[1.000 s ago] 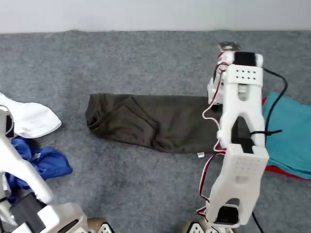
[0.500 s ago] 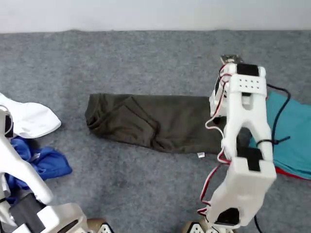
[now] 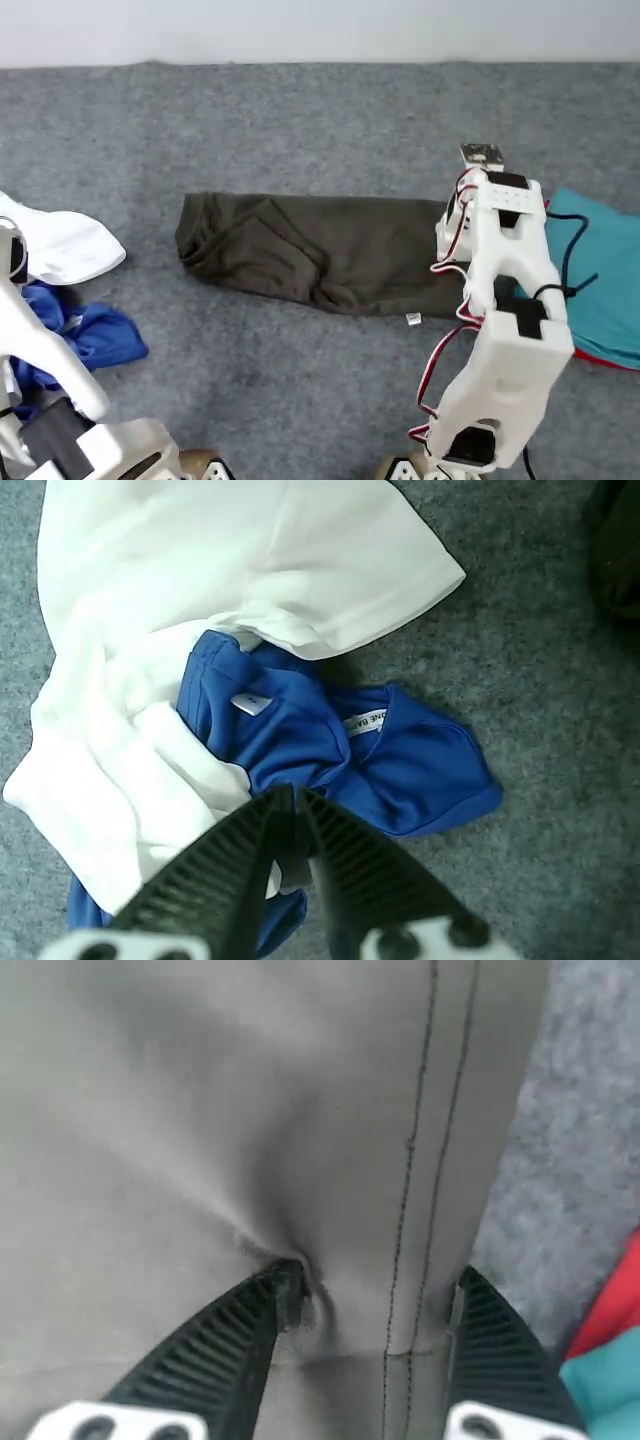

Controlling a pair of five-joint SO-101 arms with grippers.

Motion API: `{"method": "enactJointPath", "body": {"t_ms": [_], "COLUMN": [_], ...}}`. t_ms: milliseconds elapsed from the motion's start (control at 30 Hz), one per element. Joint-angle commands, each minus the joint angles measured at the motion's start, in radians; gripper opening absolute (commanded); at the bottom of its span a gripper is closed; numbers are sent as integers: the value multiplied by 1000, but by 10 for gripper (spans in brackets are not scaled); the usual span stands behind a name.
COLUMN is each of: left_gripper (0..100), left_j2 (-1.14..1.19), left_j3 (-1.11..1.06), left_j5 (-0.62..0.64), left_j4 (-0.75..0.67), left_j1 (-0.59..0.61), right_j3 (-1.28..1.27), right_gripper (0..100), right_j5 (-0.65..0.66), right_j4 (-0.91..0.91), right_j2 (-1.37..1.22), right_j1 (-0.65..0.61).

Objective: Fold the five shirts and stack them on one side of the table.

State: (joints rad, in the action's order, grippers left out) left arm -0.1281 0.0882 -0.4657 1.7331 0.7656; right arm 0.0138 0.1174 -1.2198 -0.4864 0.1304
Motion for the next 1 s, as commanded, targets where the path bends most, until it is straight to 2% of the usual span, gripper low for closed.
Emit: {"method": "enactJointPath", "body": {"t_ms": [0, 100, 300, 600, 767, 967], "left_gripper": [15, 15, 15, 15, 15, 15], "left_j2": [-51, -51, -51, -80, -110, -117], "left_j3": [2, 2, 2, 2, 1, 1], "left_j5": [-5, -5, -6, -6, -6, -6], "left_j4": [23, 23, 23, 23, 23, 23], "left_j1": [-3, -5, -5, -6, -17, -9], "right_j3": [44, 72, 80, 94, 94, 95], "right_gripper": [248, 226, 6, 10, 10, 10], "right_j5": [3, 6, 9, 124, 172, 172], "right_j4": [-12, -51, -61, -147, -217, -209], "right_j2": [-36, -50, -38, 150, 286, 407], "right_j1": [8, -16, -65, -79, -177, -323]}}
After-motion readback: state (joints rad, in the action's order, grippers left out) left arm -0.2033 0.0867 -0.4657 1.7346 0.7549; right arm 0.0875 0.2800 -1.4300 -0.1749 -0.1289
